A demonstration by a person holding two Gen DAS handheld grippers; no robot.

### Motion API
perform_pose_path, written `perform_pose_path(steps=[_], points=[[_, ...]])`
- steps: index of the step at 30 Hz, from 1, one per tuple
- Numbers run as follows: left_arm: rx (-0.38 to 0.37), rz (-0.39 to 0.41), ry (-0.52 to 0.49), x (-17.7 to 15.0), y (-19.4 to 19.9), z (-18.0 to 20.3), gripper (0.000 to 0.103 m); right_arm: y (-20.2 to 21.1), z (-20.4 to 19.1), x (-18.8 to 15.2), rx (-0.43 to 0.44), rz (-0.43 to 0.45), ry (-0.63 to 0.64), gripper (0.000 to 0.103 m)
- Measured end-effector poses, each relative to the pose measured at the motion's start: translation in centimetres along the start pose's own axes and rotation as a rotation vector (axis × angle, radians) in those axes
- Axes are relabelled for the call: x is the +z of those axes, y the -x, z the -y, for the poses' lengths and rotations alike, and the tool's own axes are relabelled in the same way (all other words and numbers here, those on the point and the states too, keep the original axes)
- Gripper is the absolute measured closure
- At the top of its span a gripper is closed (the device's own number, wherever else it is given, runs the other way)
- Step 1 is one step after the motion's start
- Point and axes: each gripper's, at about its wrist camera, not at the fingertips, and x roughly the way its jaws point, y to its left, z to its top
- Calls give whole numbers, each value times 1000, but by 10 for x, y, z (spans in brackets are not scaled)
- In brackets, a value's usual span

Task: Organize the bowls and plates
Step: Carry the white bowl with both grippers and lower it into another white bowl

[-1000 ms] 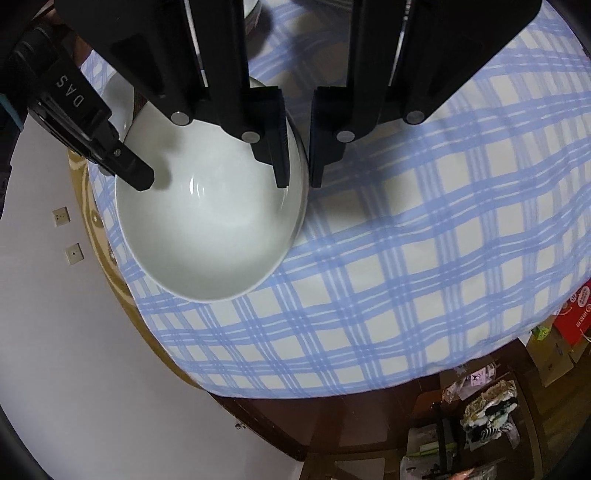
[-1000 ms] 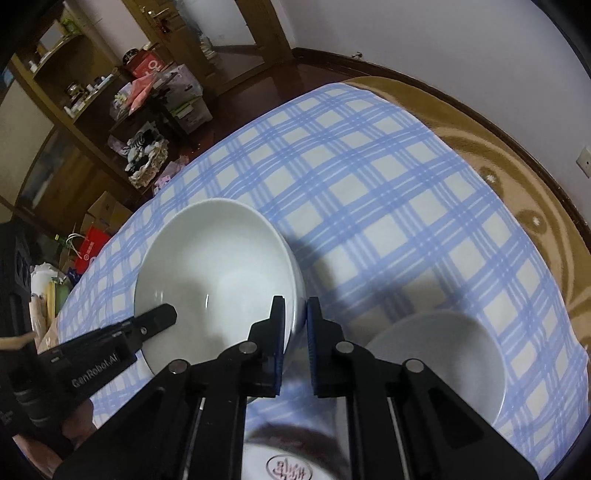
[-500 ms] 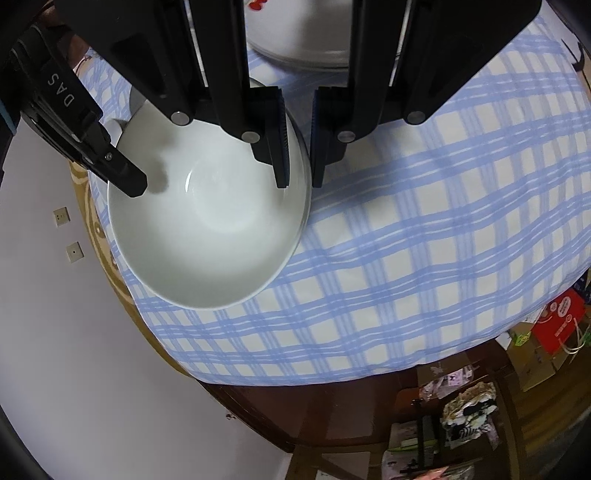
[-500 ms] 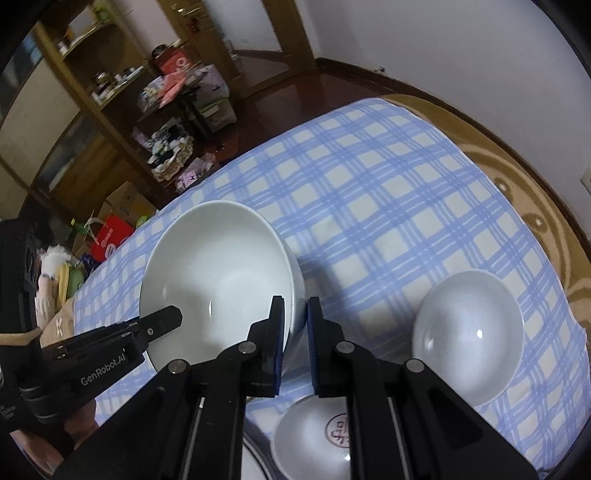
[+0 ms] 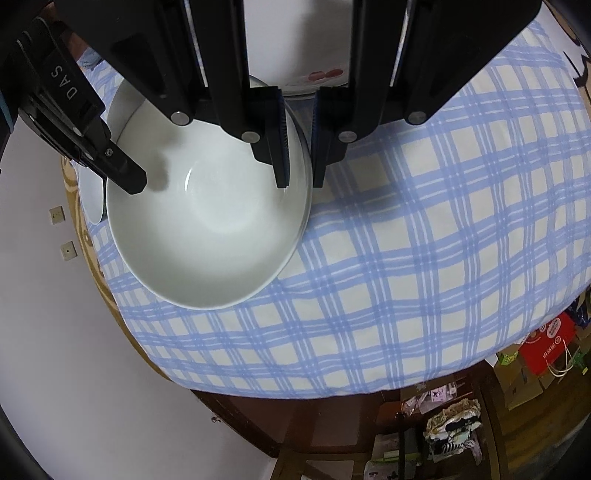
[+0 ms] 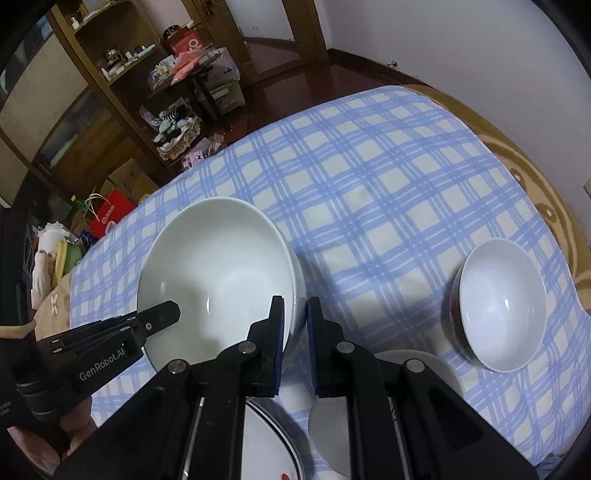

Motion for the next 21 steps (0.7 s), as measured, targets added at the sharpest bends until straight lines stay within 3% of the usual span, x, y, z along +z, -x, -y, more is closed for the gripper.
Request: perform_pose_path(steps=[10, 21], points=[[-6, -48, 12, -6, -33, -1, 93, -21, 3, -12, -60, -37, 40, 90], [-4, -50, -34, -7, -37, 4, 92, -25, 10, -14, -45, -52, 30, 90]])
